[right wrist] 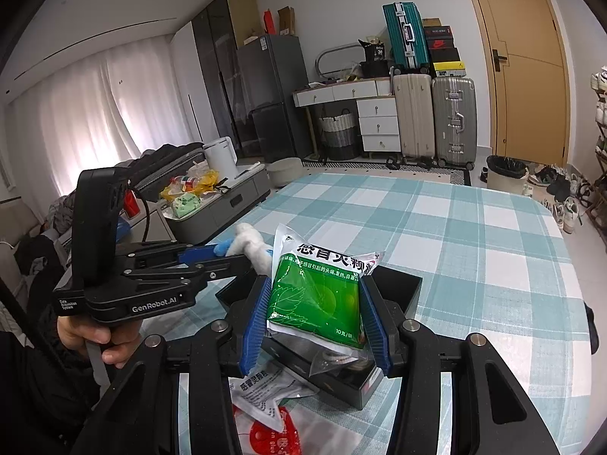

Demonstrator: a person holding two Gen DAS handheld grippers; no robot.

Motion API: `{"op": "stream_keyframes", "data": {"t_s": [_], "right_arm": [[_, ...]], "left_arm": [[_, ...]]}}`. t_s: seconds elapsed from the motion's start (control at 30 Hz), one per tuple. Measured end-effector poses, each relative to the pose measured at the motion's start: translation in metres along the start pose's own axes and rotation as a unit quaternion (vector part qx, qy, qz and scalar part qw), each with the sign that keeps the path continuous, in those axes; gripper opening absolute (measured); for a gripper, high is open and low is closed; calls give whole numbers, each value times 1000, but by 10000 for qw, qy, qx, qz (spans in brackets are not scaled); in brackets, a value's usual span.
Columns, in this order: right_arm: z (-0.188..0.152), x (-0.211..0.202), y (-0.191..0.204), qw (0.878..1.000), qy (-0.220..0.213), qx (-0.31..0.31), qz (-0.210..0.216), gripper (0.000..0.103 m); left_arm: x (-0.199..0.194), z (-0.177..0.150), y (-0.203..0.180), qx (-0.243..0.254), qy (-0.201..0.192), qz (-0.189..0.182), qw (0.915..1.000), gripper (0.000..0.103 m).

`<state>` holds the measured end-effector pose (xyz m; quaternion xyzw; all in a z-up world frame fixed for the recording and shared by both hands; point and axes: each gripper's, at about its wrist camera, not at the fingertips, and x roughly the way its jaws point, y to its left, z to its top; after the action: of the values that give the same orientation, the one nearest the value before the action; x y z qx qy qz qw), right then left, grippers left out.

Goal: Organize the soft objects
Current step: 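Carry the plush toy and green packet over the black box with both grippers, then open both grippers to drop the plush toy and green packet into the box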

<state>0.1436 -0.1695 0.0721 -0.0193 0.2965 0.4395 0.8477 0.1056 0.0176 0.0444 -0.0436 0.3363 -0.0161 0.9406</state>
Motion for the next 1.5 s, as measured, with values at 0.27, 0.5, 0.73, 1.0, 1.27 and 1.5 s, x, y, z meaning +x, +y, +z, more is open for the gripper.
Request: {"op": "stream_keyframes", "data": {"t_s": [0.27, 0.5, 0.73, 1.0, 1.27, 1.5], "right_arm": [[3, 11, -7, 10000, 96, -5, -9, 47], [3, 21, -15, 9998, 182, 59, -42, 47], [6, 34, -16, 9996, 263, 19, -22, 47], [6, 53, -15, 9992, 406, -52, -38, 47], [7, 71, -18, 9984, 531, -15, -192, 47], [4, 53, -23, 9985, 458, 17, -306, 69]], "left_arm": [[19, 3, -8, 142, 135, 25, 9998, 27], [36, 0, -12, 253, 317, 102, 9991, 28], [38, -3, -5, 194, 399, 125, 9989, 32], [30, -5, -10, 341, 392, -61, 9986, 51], [23, -8, -13, 426, 378, -153, 9983, 60], [8, -14, -16, 376, 260, -147, 9988, 92]]}}
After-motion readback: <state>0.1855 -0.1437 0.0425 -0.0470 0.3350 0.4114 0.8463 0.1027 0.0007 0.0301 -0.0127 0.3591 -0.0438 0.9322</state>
